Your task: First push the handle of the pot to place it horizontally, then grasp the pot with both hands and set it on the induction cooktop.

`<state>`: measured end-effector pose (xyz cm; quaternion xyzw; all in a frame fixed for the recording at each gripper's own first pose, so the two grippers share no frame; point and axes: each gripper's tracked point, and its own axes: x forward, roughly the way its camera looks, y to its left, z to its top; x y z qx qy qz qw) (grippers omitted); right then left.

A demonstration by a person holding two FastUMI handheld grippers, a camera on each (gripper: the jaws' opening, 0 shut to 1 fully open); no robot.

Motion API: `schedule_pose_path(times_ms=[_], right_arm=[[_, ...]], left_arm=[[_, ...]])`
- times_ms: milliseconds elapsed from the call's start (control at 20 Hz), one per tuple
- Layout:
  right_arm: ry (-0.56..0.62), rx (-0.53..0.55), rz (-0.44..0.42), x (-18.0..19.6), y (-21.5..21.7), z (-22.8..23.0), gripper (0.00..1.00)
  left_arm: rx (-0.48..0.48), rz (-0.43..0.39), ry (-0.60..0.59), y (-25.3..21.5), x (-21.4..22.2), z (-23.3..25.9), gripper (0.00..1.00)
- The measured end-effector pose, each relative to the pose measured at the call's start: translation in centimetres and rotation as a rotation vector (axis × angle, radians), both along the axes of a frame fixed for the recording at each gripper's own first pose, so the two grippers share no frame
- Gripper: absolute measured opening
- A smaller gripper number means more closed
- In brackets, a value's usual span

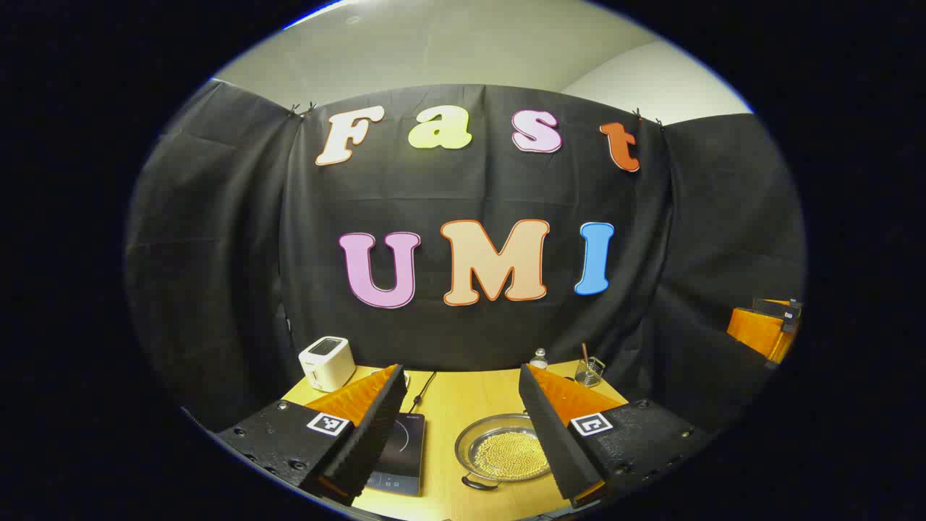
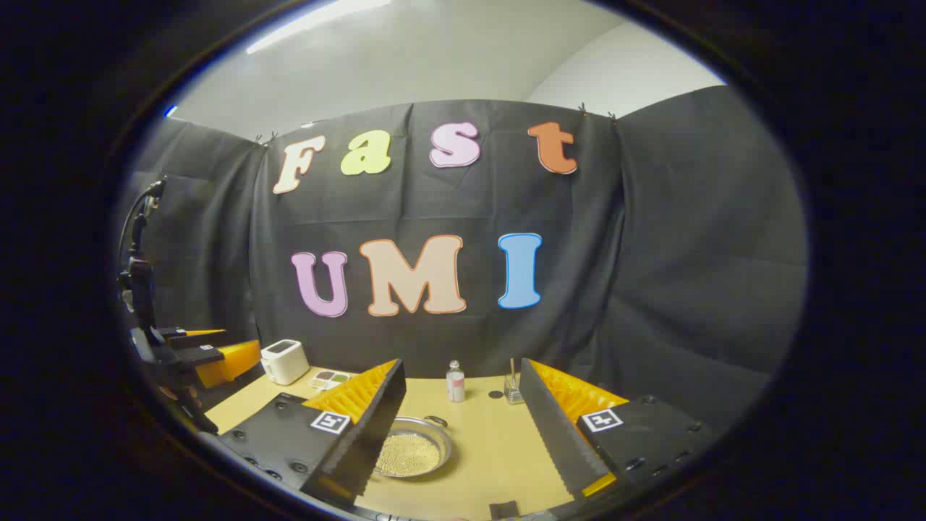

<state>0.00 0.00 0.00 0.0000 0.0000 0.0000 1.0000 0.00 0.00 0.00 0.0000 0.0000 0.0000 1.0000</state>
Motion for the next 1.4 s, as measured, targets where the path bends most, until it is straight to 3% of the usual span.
schedule_pose_path(times_ms=[200,450,950,1050,1100,1300,1400], right_arm=[[0.008,-0.004,0.01,0.3,-1.1,-0.7,0.99],[0.008,-0.003,0.027,0.7,-2.5,-0.8,0.96],[0.029,0.021,0.045,1.5,-5.1,-1.7,1.0],[0.046,0.025,0.051,1.8,-5.2,-2.3,0.96],[0.052,0.028,0.056,1.9,-5.2,-2.5,0.99],[0.055,0.04,0.084,2.0,-5.1,-2.8,0.92],[0.05,0.046,0.101,1.8,-4.8,-2.8,0.72]], left_arm=[[0.004,0.02,0.001,-0.6,-0.4,-0.5,0.96],[-0.012,0.036,-0.013,-1.8,-0.5,-0.3,0.92],[-0.015,0.052,0.008,-3.8,-0.6,-1.6,0.96],[-0.013,0.054,0.022,-4.0,-0.6,-2.0,0.96],[-0.01,0.055,0.028,-4.2,-0.7,-2.3,0.96],[-0.014,0.07,0.029,-4.1,-0.6,-2.3,0.92],[-0.02,0.075,0.031,-4.1,-0.7,-2.5,0.96]])
